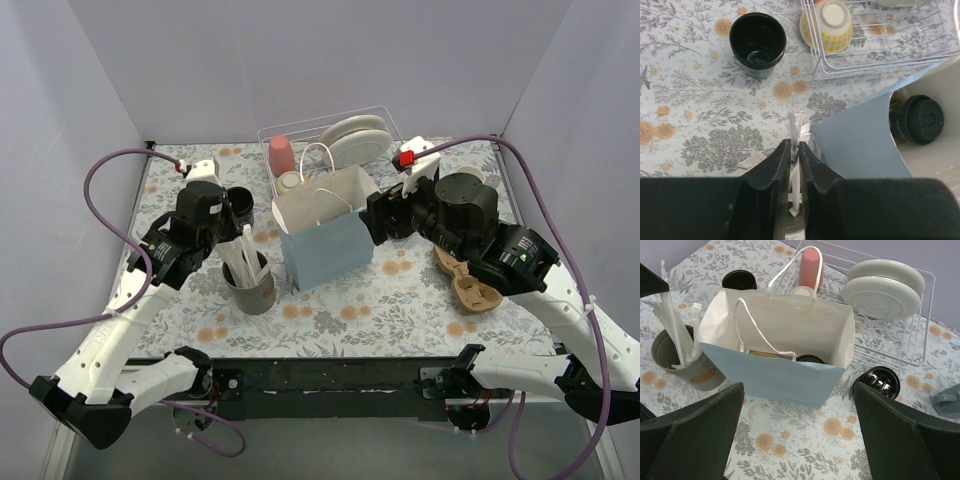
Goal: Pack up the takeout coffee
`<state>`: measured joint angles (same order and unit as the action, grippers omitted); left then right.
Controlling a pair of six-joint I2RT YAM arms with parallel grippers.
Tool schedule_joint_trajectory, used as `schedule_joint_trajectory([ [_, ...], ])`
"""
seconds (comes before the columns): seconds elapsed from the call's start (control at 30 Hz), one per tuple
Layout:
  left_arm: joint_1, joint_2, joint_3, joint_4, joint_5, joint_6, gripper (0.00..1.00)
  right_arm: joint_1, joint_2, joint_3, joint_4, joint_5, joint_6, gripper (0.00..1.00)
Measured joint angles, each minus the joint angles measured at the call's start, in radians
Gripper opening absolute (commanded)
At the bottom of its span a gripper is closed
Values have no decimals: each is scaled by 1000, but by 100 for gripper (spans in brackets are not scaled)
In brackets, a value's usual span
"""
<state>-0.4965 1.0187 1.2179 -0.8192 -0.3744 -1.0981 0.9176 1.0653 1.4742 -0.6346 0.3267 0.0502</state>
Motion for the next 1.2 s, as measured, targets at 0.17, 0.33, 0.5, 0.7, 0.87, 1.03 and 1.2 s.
schedule_joint_trajectory([
  [0.17, 0, -18, 0, 0, 26, -26, 40, 0, -13, 0, 0, 1, 3, 99],
  [0.33, 0, -34, 0, -21, 68, -53, 40, 0, -21, -12, 2, 0, 4, 99],
  [0.5, 0, -31, 2, -45, 130, -85, 41, 0, -21, -18, 1, 0, 6, 99],
  [0.7, 0, -14, 2, -32, 148, -53, 29, 0, -22, -18, 1, 0, 6, 99],
  [0.87, 0, 28, 2, -18, 147, -9, 29, 0, -24, -18, 1, 0, 7, 99],
  [1.03, 0, 53, 0, 9, 145, 17, 29, 0, -28, -18, 0, 0, 8, 99],
  [1.2, 0, 73, 0, 26, 122, 45, 26, 0, -30, -18, 0, 0, 12, 98],
])
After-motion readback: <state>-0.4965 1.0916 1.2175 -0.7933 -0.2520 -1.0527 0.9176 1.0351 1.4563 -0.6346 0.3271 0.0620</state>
